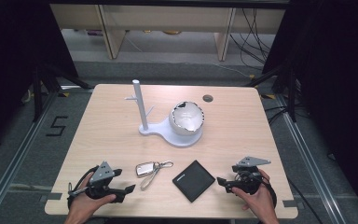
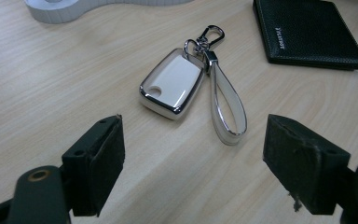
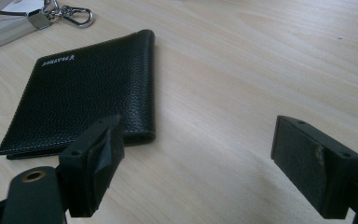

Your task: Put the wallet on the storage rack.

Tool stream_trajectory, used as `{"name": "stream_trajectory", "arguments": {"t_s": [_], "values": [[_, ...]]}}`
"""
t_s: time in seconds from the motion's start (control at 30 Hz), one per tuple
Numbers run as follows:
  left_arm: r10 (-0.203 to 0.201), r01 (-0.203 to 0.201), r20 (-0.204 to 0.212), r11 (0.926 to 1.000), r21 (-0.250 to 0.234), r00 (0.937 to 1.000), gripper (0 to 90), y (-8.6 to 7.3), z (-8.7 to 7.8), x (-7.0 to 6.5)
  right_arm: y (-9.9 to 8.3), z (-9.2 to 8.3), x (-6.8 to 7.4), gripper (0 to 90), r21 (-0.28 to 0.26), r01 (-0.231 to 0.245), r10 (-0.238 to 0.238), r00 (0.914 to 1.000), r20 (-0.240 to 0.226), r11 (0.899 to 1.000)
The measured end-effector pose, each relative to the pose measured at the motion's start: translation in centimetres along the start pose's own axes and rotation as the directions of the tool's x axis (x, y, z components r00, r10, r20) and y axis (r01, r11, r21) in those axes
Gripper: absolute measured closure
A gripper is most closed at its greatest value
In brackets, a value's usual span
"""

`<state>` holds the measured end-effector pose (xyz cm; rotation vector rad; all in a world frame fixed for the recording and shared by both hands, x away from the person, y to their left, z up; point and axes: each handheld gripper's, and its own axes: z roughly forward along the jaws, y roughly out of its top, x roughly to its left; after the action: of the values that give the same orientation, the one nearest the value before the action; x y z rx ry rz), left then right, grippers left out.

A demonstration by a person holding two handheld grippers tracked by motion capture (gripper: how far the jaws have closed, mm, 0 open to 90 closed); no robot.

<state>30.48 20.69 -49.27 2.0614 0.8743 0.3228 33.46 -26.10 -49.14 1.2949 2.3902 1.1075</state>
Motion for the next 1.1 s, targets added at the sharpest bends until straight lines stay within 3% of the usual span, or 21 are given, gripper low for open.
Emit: {"name": "stream_trajectory", "arguments": {"t_s": [0.1,0.17,0.3,0.33,0.37,0.4,0.43,0.47,0.6,0.67,0.73,0.77,0.8,0.83,0.87,0.9,1.0,1.03,1.1], "values": [[-0.012,0.012,-0.003,0.9998,-0.017,0.9999,20.4,0.0,0.2,-0.3,0.0,0.0,0.0,18.7,-0.002,0.012,-0.012,0.9999,0.003,1.0],[0.004,-0.004,0.01,1.0,0.008,0.9999,20.3,0.0,0.2,-0.3,0.0,0.1,0.0,19.0,0.001,0.014,-0.013,0.9999,-0.01,1.0],[-0.009,0.009,0.004,0.9998,-0.015,1.0,20.3,0.0,0.5,-0.6,0.0,0.1,0.0,19.4,0.004,0.029,-0.029,0.9996,-0.001,1.0],[0.014,-0.014,0.009,0.9998,0.012,0.9999,20.3,0.1,0.3,-0.4,0.0,0.1,0.2,19.5,0.015,0.002,-0.002,0.9999,-0.01,1.0],[-0.012,0.012,0.01,0.9999,-0.007,0.9999,20.4,0.1,0.4,-0.7,0.1,0.1,0.1,19.5,0.006,0.023,-0.023,0.9997,-0.01,1.0],[-0.01,0.01,0.008,0.9999,-0.014,0.9999,20.4,0.0,0.5,-0.7,0.1,0.2,0.1,19.5,0.008,0.025,-0.025,0.9996,-0.009,1.0],[0.016,-0.017,0.01,0.9998,0.008,0.9998,20.4,0.1,0.4,-0.6,0.1,0.2,0.1,19.4,0.012,0.029,-0.029,0.9995,-0.008,1.0],[0.004,-0.004,0.012,1.0,-0.006,0.9999,20.5,0.1,0.5,-0.9,0.1,0.2,0.1,19.5,0.019,0.029,-0.028,0.999,-0.034,0.999],[0.038,-0.038,0.027,0.9992,0.006,0.9989,20.9,0.2,0.8,-1.5,0.2,0.3,0.2,19.7,0.011,0.031,-0.031,0.9989,-0.035,0.999],[0.035,-0.035,0.03,0.9994,0.005,0.9989,20.9,0.3,1.0,-1.9,0.2,0.3,0.5,20.7,0.023,0.009,-0.008,0.9996,-0.029,1.0],[0.052,-0.053,0.037,0.9986,0.005,0.998,21.6,0.4,1.1,-2.2,0.3,0.3,0.4,22.6,0.028,0.037,-0.035,0.9983,-0.047,0.999],[0.036,-0.035,0.048,0.9993,-0.013,0.9982,23.0,0.4,1.2,-2.6,0.3,0.4,0.5,22.4,0.02,0.034,-0.033,0.9983,-0.048,0.999],[0.053,-0.052,0.044,0.9985,-0.017,0.9977,24.6,0.5,1.3,-2.9,0.3,0.4,0.6,22.0,0.026,0.019,-0.018,0.9984,-0.053,0.999],[0.066,-0.063,0.071,0.9974,-0.035,0.9953,26.9,0.6,1.5,-3.1,0.4,0.4,0.5,21.9,0.02,0.038,-0.037,0.9981,-0.05,0.999],[0.101,-0.098,0.085,0.9945,-0.038,0.9913,29.3,0.7,1.6,-3.1,0.5,0.6,0.7,21.9,0.022,0.017,-0.015,0.9982,-0.058,1.0],[0.071,-0.067,0.084,0.9966,-0.048,0.9939,29.3,0.8,1.9,-3.5,0.5,0.6,0.7,21.9,0.022,0.017,-0.015,0.9982,-0.058,1.0],[0.072,-0.071,0.089,0.9974,-0.008,0.9935,38.7,1.0,2.2,-4.4,0.9,0.8,0.7,21.9,0.015,0.037,-0.036,0.9977,-0.058,0.999],[0.114,-0.115,0.103,0.9934,-0.002,0.9881,46.6,1.3,2.5,-5.1,1.2,1.1,0.9,21.9,0.008,0.038,-0.038,0.9971,-0.066,0.999],[0.108,-0.107,0.102,0.9942,-0.012,0.989,53.0,1.3,2.8,-5.6,1.5,1.2,1.1,22.2,0.01,0.048,-0.048,0.9964,-0.071,0.999]]}}
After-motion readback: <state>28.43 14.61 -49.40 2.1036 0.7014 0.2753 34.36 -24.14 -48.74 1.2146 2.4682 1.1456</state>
